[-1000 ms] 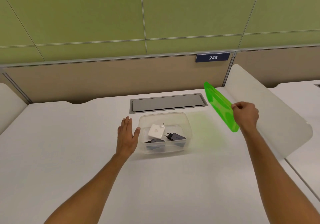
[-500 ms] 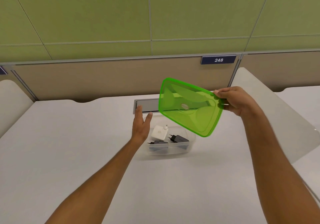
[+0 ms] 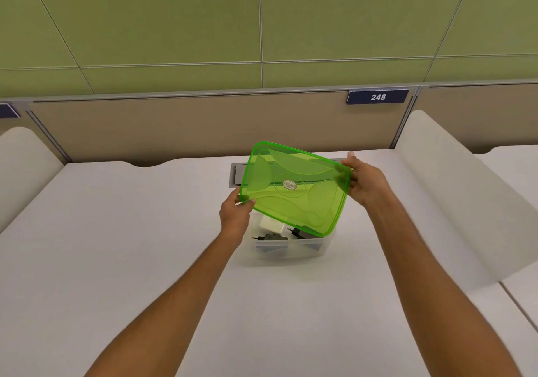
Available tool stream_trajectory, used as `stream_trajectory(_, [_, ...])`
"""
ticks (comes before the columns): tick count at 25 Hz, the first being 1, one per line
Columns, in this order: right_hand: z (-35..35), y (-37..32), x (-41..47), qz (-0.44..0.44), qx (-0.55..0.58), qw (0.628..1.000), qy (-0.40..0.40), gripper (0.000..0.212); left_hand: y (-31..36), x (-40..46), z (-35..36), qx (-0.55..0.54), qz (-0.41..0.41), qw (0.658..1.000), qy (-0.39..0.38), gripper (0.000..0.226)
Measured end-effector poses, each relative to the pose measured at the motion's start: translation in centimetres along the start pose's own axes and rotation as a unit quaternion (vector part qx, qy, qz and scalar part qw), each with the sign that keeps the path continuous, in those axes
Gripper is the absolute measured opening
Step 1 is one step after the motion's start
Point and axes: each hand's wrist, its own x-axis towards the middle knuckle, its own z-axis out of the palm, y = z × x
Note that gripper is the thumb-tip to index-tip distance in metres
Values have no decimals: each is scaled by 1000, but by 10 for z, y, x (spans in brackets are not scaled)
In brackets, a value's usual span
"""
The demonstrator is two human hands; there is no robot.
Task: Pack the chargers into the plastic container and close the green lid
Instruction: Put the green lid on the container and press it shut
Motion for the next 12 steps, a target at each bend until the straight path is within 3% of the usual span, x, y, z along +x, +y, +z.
stream_trajectory(4, [3, 28, 1, -73, 19, 997, -35, 10, -1, -1, -7, 15, -20, 999, 29, 25])
stream_trajectory(8, [-2, 51, 13, -103, -67, 992, 17, 34, -11, -5, -16, 114, 2, 993, 22, 11])
stream_trajectory(12, [-8, 75, 36, -102, -220, 968, 64, 40, -20, -10, -22, 247, 33, 969, 2, 37])
